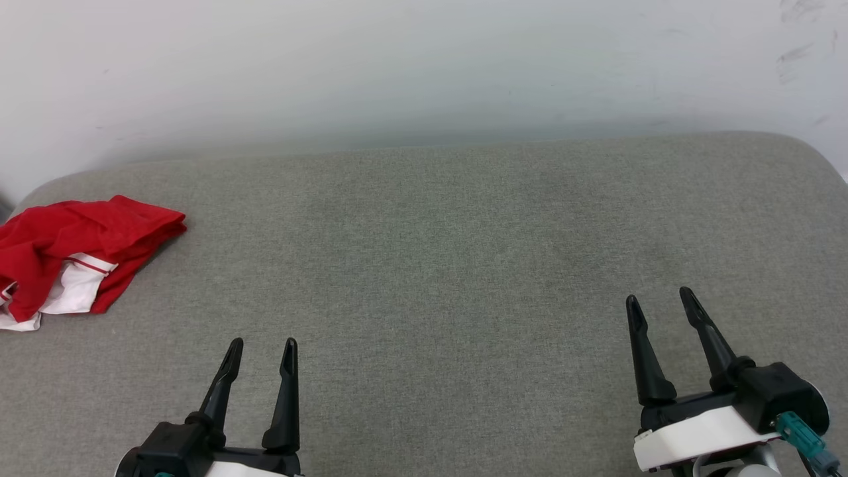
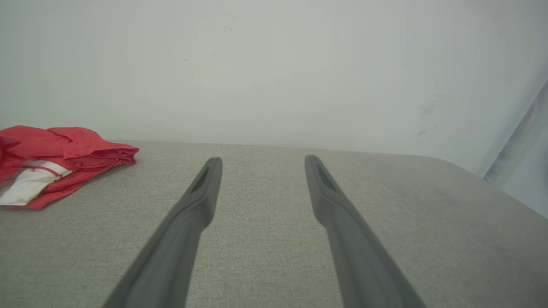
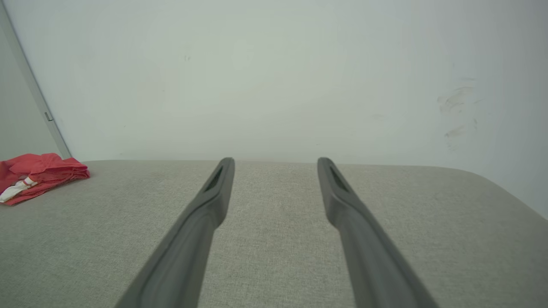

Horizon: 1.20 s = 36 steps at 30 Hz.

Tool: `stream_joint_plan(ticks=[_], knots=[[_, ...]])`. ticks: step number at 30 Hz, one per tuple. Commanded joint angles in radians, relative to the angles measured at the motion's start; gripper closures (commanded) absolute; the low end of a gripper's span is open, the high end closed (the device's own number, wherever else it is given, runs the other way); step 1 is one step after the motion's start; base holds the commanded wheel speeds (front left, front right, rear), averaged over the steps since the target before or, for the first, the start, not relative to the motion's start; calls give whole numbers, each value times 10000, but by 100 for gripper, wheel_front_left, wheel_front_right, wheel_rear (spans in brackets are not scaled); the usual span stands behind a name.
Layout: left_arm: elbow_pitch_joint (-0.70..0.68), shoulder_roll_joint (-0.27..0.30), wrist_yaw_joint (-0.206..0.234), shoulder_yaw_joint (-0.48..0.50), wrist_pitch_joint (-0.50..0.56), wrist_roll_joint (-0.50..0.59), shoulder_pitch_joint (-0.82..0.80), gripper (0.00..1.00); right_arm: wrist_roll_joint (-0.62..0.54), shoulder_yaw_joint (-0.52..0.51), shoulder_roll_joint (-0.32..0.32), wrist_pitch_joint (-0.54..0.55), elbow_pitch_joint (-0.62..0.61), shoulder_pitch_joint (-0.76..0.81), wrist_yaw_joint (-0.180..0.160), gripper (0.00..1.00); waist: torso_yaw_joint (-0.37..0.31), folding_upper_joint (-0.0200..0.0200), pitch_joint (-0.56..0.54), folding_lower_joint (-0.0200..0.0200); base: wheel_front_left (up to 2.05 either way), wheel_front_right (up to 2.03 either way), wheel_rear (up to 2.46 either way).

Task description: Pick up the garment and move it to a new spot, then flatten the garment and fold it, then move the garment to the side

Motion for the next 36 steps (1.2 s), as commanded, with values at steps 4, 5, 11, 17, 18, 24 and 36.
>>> stream_joint_plan(ticks=[4,5,11,17,18,24,36], knots=[[36,-17,-68,47,-28,12,56,0,81,98,-12,-21,87,42,-3,0,28,0,-17,0,0,0,0],[44,-17,-76,34,-28,22,47,0,73,121,-12,-21,95,49,-3,0,46,0,-18,0,0,0,0],[111,-16,-102,66,-26,76,-11,0,-23,255,-10,-21,102,179,-3,0,434,0,-39,0,0,0,0],[153,-15,28,390,-26,89,-5,0,-111,507,-10,-21,154,290,-3,0,1243,0,-128,0,0,0,0],[148,-15,64,438,-26,75,16,0,-128,543,-10,-21,157,303,-3,0,1392,0,-142,0,0,0,0],[105,-17,77,595,-26,172,282,0,-115,801,-10,-21,187,376,-3,0,2266,0,-285,0,0,0,0],[-89,-17,97,793,-26,291,628,0,54,1383,-10,-21,206,580,-3,0,3672,0,-538,0,0,0,0]])
